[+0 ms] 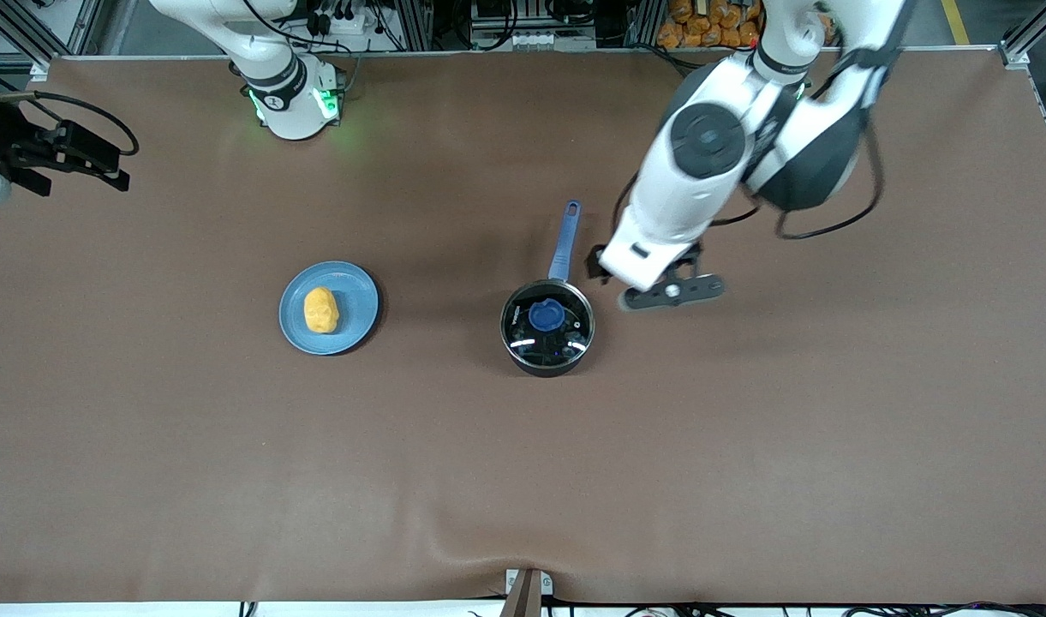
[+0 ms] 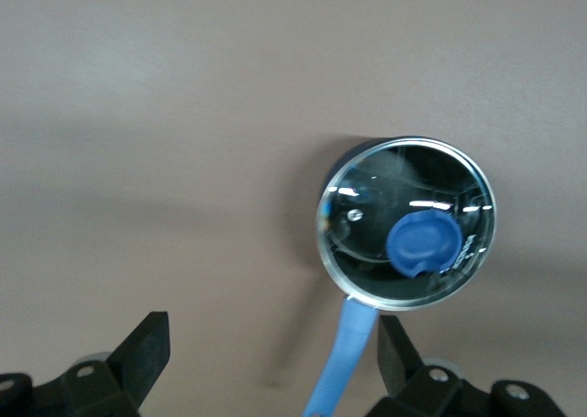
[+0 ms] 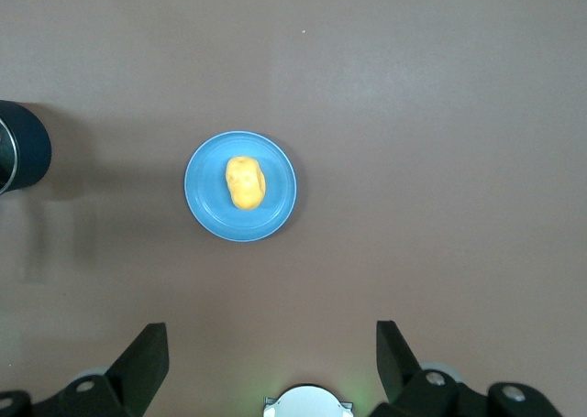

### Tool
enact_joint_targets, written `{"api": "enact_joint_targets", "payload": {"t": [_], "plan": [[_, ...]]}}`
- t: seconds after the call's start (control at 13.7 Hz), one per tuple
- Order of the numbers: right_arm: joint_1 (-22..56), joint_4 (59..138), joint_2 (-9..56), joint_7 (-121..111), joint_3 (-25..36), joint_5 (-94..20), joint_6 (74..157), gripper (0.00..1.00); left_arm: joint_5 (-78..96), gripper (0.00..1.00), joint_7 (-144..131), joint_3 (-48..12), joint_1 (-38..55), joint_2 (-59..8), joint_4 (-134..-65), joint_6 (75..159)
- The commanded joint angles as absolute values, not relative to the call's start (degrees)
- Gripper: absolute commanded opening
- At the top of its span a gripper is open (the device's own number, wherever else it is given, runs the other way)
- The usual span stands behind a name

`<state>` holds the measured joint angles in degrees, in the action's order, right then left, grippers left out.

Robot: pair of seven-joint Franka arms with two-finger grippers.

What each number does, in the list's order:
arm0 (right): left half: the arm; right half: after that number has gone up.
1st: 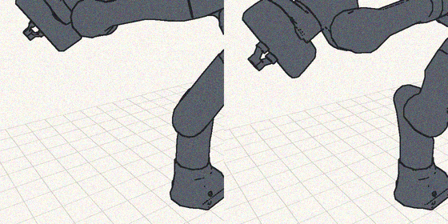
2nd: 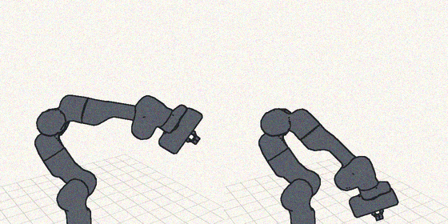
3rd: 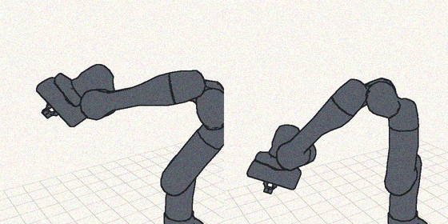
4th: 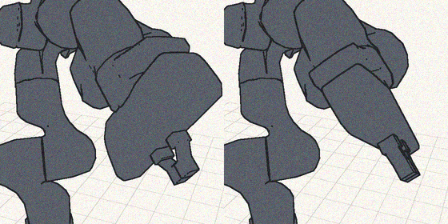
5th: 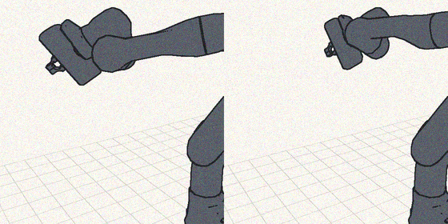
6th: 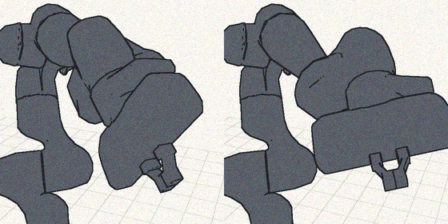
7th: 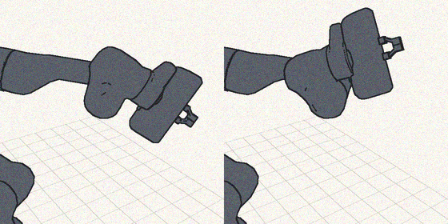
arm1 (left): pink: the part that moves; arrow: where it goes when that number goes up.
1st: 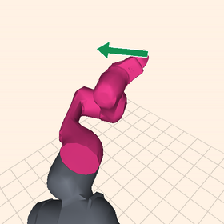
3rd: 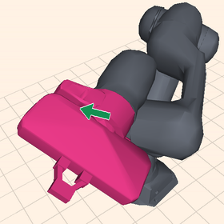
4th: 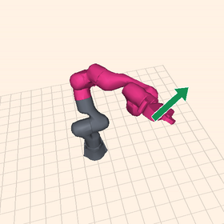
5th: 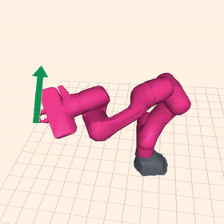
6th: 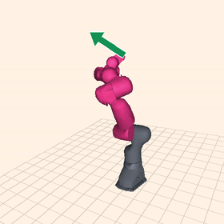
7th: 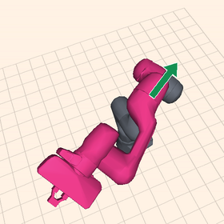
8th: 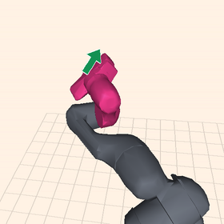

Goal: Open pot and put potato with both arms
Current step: 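Reach the left gripper down to the blue knob of the glass lid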

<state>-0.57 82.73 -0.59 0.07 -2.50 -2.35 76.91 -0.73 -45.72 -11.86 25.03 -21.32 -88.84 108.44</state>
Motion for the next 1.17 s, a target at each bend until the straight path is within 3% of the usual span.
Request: {"api": "enact_joint_targets", "payload": {"t": [0.0, 0.36, 0.66, 1.09], "plan": [[-2.02, 82.62, -0.70, -0.18, -3.16, -3.43, 76.64, 1.00, -1.58, 1.00, -49.64, -11.60, 26.71, -25.21, -87.28, 112.92], [-2.37, 82.71, -0.70, -0.18, -3.08, -4.22, 76.47, 1.00, -2.02, 1.00, -53.52, -11.43, 29.69, -30.31, -86.40, 119.61], [-2.37, 82.71, -0.70, -0.18, -3.08, -4.22, 76.38, 1.00, -2.46, 1.00, -57.38, -10.55, 32.60, -35.85, -82.10, 121.81], [-2.29, 82.71, -0.70, -0.18, -3.08, -4.22, 76.38, 1.00, -6.59, 1.00, -59.94, -10.02, 34.80, -38.58, -82.09, 122.96]]}}
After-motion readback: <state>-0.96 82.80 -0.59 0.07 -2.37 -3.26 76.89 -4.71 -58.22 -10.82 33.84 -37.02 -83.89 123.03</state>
